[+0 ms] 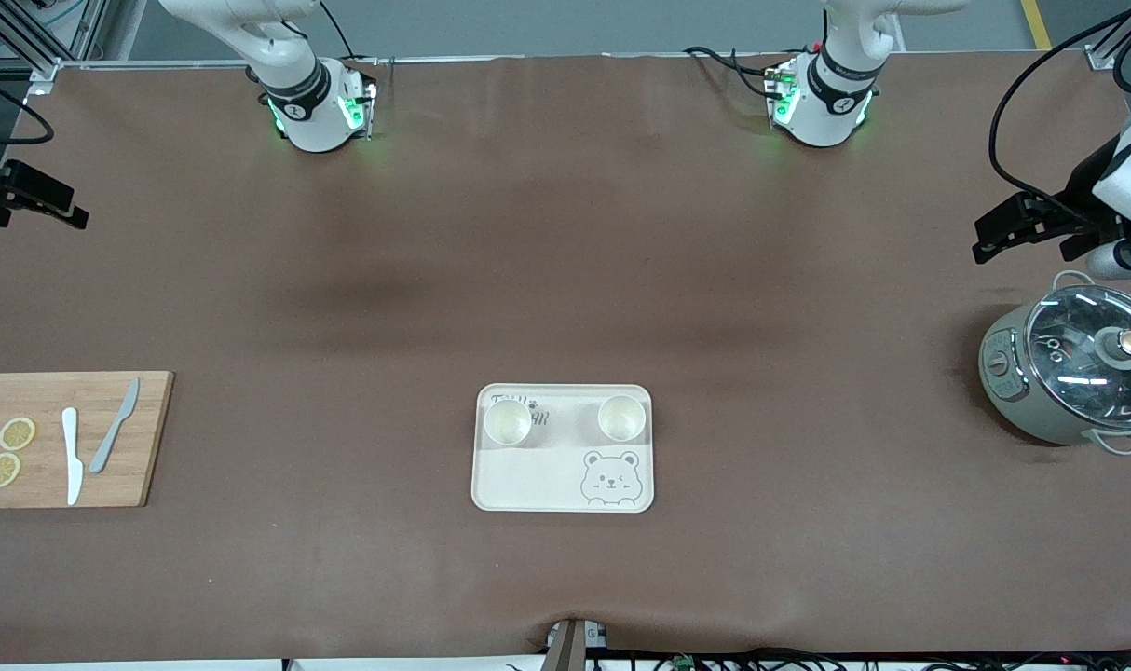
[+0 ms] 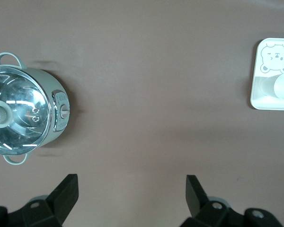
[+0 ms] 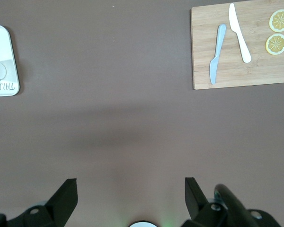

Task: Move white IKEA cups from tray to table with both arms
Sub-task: 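Move the left gripper from rest toward the white tray, then lower the left gripper onto a white paper cup and grasp it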

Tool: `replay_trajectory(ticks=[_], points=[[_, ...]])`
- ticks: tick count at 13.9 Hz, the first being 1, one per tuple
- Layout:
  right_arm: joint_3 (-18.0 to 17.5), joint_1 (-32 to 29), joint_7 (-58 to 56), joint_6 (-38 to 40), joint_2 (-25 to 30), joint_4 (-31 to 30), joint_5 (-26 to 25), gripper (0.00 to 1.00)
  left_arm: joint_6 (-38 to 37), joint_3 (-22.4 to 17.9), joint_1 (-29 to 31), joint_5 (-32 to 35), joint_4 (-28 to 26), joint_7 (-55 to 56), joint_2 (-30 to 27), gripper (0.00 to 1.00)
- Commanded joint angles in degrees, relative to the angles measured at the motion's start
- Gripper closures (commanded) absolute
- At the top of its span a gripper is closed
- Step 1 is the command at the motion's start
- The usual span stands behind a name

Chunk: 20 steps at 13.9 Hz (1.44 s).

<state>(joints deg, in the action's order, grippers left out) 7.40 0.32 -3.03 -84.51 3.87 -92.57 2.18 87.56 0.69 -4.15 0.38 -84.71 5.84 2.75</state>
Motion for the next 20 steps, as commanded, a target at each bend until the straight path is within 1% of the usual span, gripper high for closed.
replay_trajectory(ticks=[1, 3, 8, 13, 16, 20], points=[[-0.20, -0.59, -0.14, 0.05, 0.78, -0.68, 1.07, 0.00, -0.72, 0.11, 0.63, -1.09, 0.69, -1.00, 0.23, 0.00], [-0.20, -0.59, -0.14, 0.05, 0.78, -0.68, 1.07, 0.00, -0.72, -0.07, 0.72, -0.65, 1.04, -0.75, 0.23, 0.00], [-0.20, -0.59, -0.14, 0.05, 0.78, -0.68, 1.07, 0.00, -0.11, -0.25, 0.20, -1.00, 0.96, 0.49, 3.75, 0.00], [-0.20, -0.59, -0.14, 0.05, 0.78, -0.68, 1.07, 0.00, 4.46, 1.59, -2.79, -1.26, 0.78, 6.37, 11.73, 0.00], [-0.20, -0.58, -0.14, 0.05, 0.78, -0.68, 1.07, 0.00, 9.37, 1.78, -6.39, -1.09, 0.69, 11.54, 16.83, 0.00], [-0.20, -0.59, -0.14, 0.05, 0.78, -0.68, 1.07, 0.00, 19.47, 1.86, -12.89, -1.18, 0.87, 25.33, 23.24, 0.00]])
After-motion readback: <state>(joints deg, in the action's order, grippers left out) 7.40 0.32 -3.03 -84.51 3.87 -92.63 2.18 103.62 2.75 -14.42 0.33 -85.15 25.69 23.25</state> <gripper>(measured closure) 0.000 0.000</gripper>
